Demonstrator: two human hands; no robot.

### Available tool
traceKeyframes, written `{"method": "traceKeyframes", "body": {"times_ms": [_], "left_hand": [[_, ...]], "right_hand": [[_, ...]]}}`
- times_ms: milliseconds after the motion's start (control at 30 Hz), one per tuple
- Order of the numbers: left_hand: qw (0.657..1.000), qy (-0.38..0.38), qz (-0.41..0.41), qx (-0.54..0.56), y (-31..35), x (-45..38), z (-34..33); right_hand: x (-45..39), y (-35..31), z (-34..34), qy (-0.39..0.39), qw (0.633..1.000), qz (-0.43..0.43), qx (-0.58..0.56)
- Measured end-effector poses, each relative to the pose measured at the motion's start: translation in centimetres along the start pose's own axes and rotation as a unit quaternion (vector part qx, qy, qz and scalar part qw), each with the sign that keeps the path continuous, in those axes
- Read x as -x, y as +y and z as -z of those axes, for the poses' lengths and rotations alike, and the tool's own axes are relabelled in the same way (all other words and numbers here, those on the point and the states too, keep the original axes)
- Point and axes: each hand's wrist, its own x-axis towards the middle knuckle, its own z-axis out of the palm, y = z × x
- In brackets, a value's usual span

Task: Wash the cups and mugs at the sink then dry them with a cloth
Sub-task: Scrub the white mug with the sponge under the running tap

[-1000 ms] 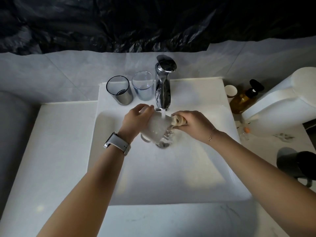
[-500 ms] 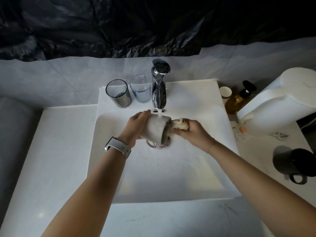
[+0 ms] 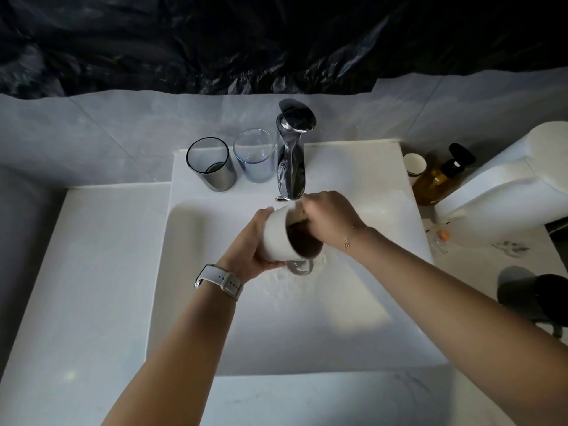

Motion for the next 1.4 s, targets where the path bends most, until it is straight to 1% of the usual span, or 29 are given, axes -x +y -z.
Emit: {"method": "traceKeyframes", "body": {"times_ms": [67,100,133,167,233,300,333,367,400,433,500,567,600,667,700,733,800,867,900,933,967,1033,1100,1133,1167,1200,1267,1333,1400], "left_hand": [[1.0,-0.003,0.008,0.007,-0.1,0.1,0.0],[1.0,-0.002,0.003,0.012,-0.3,0.1,0.1],[1.0,0.0,-0.012,0.016,-0.5,0.1,0.1],[0.999,0.006,-0.037,0.017,-0.7,0.1,0.2],[0.995,0.035,-0.092,0.0,-0.9,-0.1,0.0],[0.989,0.076,-0.117,-0.043,-1.0,-0.1,-0.1],[0.988,0.088,-0.111,-0.062,-1.2,-0.2,-0.1],[0.989,0.089,-0.099,-0.069,-1.4,-0.2,0.0],[0.991,0.082,-0.087,-0.063,-1.5,-0.1,0.1],[0.993,0.071,-0.076,-0.054,-1.6,0.0,0.2],[0.996,0.041,-0.061,-0.043,-1.5,0.1,0.4],[0.999,0.013,-0.039,-0.031,-1.2,0.2,0.4],[0.999,0.005,-0.023,-0.028,-1.0,0.3,0.4],[0.999,0.003,0.013,-0.031,-0.7,0.3,0.4],[0.999,0.002,0.027,-0.028,-0.5,0.4,0.4],[0.999,-0.001,0.032,-0.018,-0.3,0.5,0.5],[1.0,-0.006,0.004,0.004,-0.2,0.6,0.7],[0.995,0.032,-0.088,-0.016,-0.9,0.9,0.9],[0.985,0.075,-0.15,-0.038,-1.4,1.3,1.0],[0.965,0.124,-0.216,-0.076,-2.1,1.5,1.3],[0.934,0.166,-0.285,-0.137,-2.9,1.7,1.6],[0.852,0.196,-0.39,-0.288,-4.7,2.2,2.1],[0.78,0.203,-0.425,-0.412,-5.6,2.2,2.4],[0.761,0.205,-0.415,-0.455,-5.4,2.2,2.6],[0.756,0.199,-0.394,-0.484,-4.8,2.2,2.7],[0.769,0.174,-0.362,-0.497,-4.1,2.1,2.9],[0.831,0.08,-0.279,-0.475,-2.9,1.8,3.4],[0.884,-0.005,-0.219,-0.414,-2.4,1.9,3.7],[0.918,-0.039,-0.175,-0.354,-2.4,2.3,3.2]], "right_hand": [[-0.1,0.3,-0.2,0.006,0.998,0.033,-0.056],[0.0,0.4,-0.9,0.007,0.996,0.008,-0.094],[0.2,0.4,-1.7,0.016,0.988,-0.048,-0.148],[0.4,0.2,-2.6,0.025,0.968,-0.124,-0.216],[1.0,0.0,-4.3,0.009,0.909,-0.253,-0.332],[2.3,-0.4,-5.4,-0.056,0.834,-0.316,-0.448],[2.8,-0.5,-5.7,-0.074,0.81,-0.331,-0.479],[3.1,-0.4,-5.6,-0.088,0.804,-0.332,-0.485],[3.2,-0.3,-5.3,-0.101,0.816,-0.329,-0.465],[2.7,-0.1,-5.0,-0.106,0.837,-0.322,-0.429],[1.6,0.4,-4.1,-0.074,0.895,-0.283,-0.336],[0.6,0.3,-2.6,-0.022,0.95,-0.192,-0.247],[0.4,0.1,-1.7,-0.019,0.971,-0.131,-0.201],[-0.1,-0.6,-0.2,-0.054,0.996,-0.021,-0.073],[-0.4,-1.0,0.4,-0.059,0.998,-0.003,-0.028],[-0.6,-1.4,0.5,-0.053,0.998,-0.01,-0.012],[-0.6,-1.7,0.0,-0.031,0.995,-0.076,-0.048],[-0.5,-1.6,-1.3,-0.004,0.977,-0.17,-0.128],[-0.5,-1.5,-1.7,0.004,0.965,-0.209,-0.16],[-0.4,-1.4,-1.9,0.006,0.955,-0.237,-0.177],[-0.4,-1.2,-2.0,0.005,0.95,-0.255,-0.182],[-0.3,-1.2,-2.1,-0.004,0.943,-0.276,-0.187],[-0.1,-1.4,-2.4,-0.014,0.942,-0.279,-0.186],[0.1,-1.6,-2.5,-0.02,0.942,-0.281,-0.183],[0.4,-1.7,-2.7,-0.023,0.942,-0.281,-0.181],[0.7,-1.7,-2.7,-0.025,0.942,-0.281,-0.182],[1.2,-1.5,-2.7,-0.027,0.943,-0.277,-0.183],[1.5,-1.2,-2.4,-0.028,0.948,-0.262,-0.177],[1.5,-0.8,-2.2,-0.027,0.956,-0.245,-0.159]]}}
